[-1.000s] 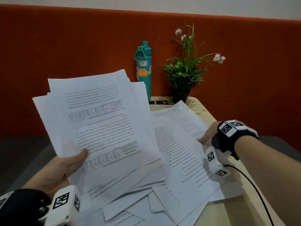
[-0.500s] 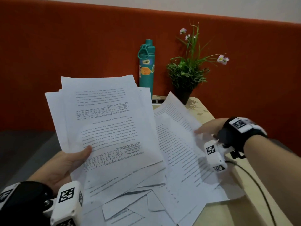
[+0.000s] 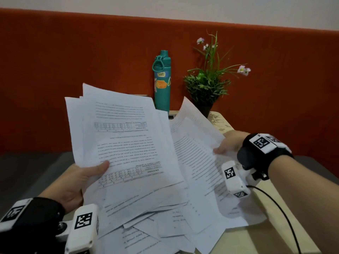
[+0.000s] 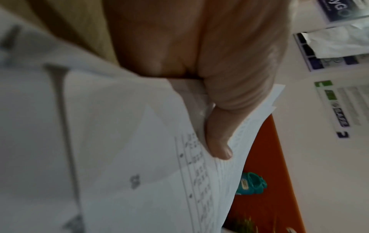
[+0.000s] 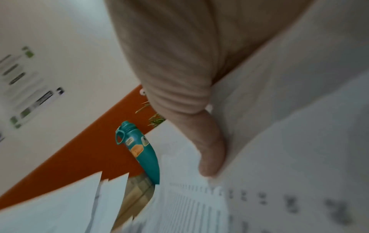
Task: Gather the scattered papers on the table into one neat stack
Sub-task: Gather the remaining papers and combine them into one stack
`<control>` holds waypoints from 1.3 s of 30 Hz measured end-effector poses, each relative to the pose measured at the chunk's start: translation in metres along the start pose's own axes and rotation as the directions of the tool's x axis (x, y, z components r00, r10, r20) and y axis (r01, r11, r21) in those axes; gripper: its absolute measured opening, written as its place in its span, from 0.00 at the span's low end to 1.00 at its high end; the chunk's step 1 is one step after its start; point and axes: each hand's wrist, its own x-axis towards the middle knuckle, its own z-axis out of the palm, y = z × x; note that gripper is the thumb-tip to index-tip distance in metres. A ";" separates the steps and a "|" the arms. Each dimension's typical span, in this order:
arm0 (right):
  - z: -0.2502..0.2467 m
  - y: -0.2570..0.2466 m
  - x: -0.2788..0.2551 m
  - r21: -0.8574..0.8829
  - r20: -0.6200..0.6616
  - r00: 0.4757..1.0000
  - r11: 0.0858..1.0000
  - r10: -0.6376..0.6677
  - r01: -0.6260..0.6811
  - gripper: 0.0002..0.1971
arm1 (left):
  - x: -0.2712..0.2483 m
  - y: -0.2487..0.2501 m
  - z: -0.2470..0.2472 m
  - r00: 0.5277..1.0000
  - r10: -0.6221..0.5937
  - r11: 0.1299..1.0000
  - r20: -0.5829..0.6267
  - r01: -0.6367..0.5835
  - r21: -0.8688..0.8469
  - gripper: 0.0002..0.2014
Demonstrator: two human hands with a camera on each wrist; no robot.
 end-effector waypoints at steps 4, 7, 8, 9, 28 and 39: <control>-0.006 -0.003 -0.013 -0.014 -0.131 0.990 0.998 -0.057 0.056 0.18 | 0.004 0.006 0.015 0.998 0.054 0.991 -0.033 -0.050 0.128 0.20; -0.001 -0.006 -0.018 -0.050 -0.202 0.978 0.997 -0.060 0.051 0.17 | 0.006 0.005 0.024 0.993 0.110 0.975 -0.040 -0.100 0.199 0.22; 0.002 -0.006 -0.019 -0.092 -0.184 0.981 0.995 -0.056 0.040 0.19 | 0.006 0.005 0.027 0.991 0.124 0.971 -0.042 -0.113 0.210 0.23; 0.003 -0.006 -0.020 -0.116 -0.182 0.982 0.993 -0.045 0.024 0.20 | 0.006 0.004 0.028 0.990 0.130 0.970 -0.048 -0.117 0.214 0.23; -0.088 -0.033 -0.077 0.385 -0.793 0.594 0.868 0.137 0.314 0.14 | 0.017 -0.013 0.021 0.993 0.059 0.991 -0.105 -0.046 0.128 0.16; -0.087 -0.051 -0.083 0.072 -0.653 0.753 0.983 -0.081 0.169 0.10 | 0.014 -0.011 0.026 0.990 0.107 0.977 -0.089 -0.088 0.193 0.22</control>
